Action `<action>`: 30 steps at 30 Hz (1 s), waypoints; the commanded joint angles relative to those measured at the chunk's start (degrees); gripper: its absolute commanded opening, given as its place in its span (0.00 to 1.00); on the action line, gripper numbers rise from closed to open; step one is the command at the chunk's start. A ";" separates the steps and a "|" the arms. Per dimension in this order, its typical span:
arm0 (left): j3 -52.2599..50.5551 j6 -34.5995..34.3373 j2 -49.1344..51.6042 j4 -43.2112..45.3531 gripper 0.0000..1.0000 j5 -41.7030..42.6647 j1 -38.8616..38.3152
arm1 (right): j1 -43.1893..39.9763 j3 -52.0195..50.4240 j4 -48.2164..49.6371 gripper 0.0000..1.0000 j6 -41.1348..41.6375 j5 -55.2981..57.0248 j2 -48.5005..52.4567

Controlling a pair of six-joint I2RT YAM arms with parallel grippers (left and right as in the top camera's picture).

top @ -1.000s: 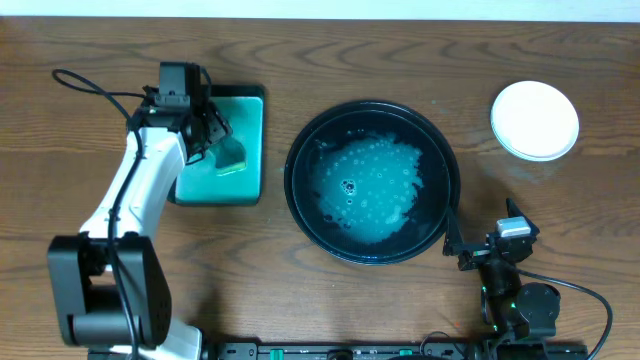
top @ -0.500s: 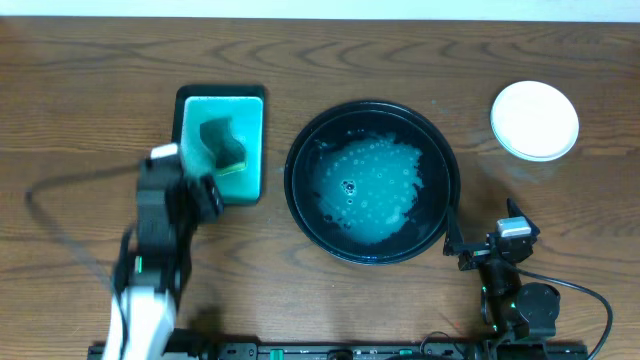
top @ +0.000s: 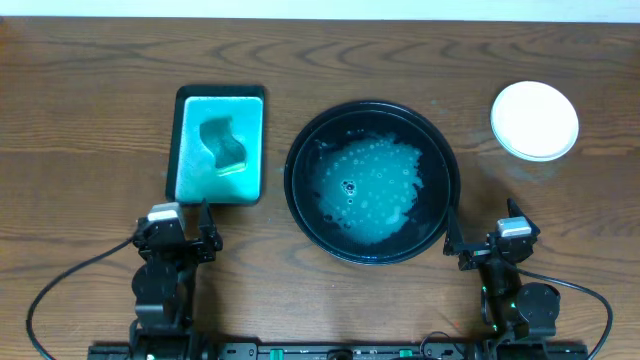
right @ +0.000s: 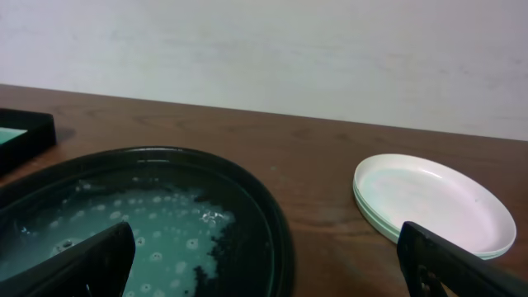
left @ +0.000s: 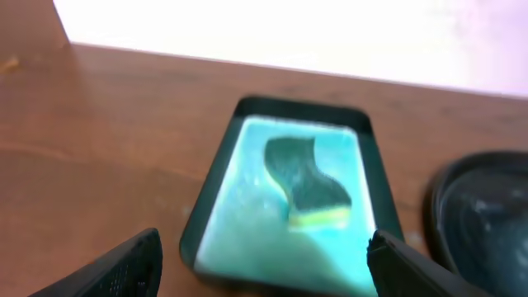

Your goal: Clean dirty plates on tray and stack at the side

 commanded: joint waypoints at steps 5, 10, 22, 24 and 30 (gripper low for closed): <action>-6.05 2.23 -9.99 2.95 0.80 2.32 0.04 | -0.07 -0.09 -0.22 0.99 -0.44 0.17 -0.31; -6.03 6.19 -11.91 0.74 0.80 5.73 1.05 | -0.07 -0.09 -0.22 0.99 -0.44 0.20 -0.31; -6.03 5.60 -11.91 -1.62 0.80 4.81 1.64 | -0.07 -0.09 -0.22 0.99 -0.44 0.20 -0.31; -6.03 5.31 -11.91 -1.62 0.80 4.81 1.66 | -0.07 -0.09 -0.22 0.99 -0.44 0.20 -0.31; -6.03 5.18 -11.91 -1.73 0.80 4.11 1.66 | -0.07 -0.09 -0.22 0.99 -0.44 0.20 -0.31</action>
